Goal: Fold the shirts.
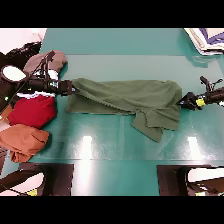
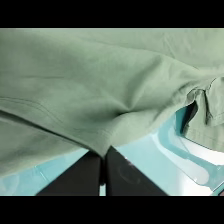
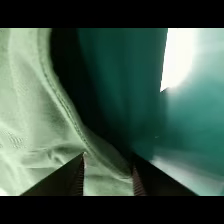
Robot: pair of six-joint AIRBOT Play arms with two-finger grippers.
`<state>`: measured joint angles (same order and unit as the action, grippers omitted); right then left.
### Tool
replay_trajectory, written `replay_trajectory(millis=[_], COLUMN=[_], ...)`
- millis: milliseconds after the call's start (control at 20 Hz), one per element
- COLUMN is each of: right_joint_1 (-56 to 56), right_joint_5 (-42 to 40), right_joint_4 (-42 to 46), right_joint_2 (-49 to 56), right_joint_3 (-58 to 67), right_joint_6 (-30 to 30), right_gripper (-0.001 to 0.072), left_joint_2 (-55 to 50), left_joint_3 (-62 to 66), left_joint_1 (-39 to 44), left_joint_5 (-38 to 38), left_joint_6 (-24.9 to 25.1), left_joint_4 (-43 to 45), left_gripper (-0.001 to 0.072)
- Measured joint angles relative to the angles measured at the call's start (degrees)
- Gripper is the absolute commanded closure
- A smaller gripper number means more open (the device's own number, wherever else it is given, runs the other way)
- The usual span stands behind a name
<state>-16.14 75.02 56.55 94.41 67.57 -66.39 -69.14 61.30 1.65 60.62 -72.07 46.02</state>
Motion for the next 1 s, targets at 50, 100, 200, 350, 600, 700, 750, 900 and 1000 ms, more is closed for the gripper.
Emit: replay_trajectory(millis=[50,100,200,350,600,700,750,900,1000], right_joint_1=[0.42,0.83,1.51,1.88,1.25,1.27,1.29,1.27,0.57], right_joint_5=[-0.11,0.24,2.03,4.74,5.57,3.28,2.19,-1.62,-3.98], right_joint_4=[0.83,1.09,1.7,3.63,-4.33,-6.86,-7.61,-8.94,-9.44], right_joint_2=[0.2,0.39,0.33,-2.69,-15.91,-21.62,-24.04,-30.91,-35.08], right_joint_3=[-0.24,-0.5,-0.66,1.09,13.55,21.0,24.59,34.97,40.79], right_joint_6=[0.13,0.15,0.46,0.59,-0.83,-2.19,-2.73,-3.98,-4.42], right_gripper=[0.0664,0.0693,0.0694,0.0694,0.0694,0.0694,0.0694,0.0694,0.0694], left_joint_2=[0.0,0.0,0.22,2.1,9.66,12.5,13.77,16.11,16.92], left_joint_3=[0.0,0.0,0.15,2.4,15.8,23.43,27.96,41.53,50.18], left_joint_1=[0.0,0.0,0.0,-0.57,-5.79,-7.54,-8.15,-9.09,-9.35], left_joint_5=[0.0,0.04,0.61,1.6,2.01,2.21,2.16,2.01,1.88], left_joint_6=[-0.02,-0.02,-0.13,-0.76,-1.38,-1.38,-1.36,-1.31,-1.77], left_joint_4=[0.02,0.0,0.04,0.24,0.44,0.42,0.42,0.46,0.44], left_gripper=[0.0683,0.0684,0.0684,0.0684,0.0683,0.0683,0.0684,0.0684,0.0684])
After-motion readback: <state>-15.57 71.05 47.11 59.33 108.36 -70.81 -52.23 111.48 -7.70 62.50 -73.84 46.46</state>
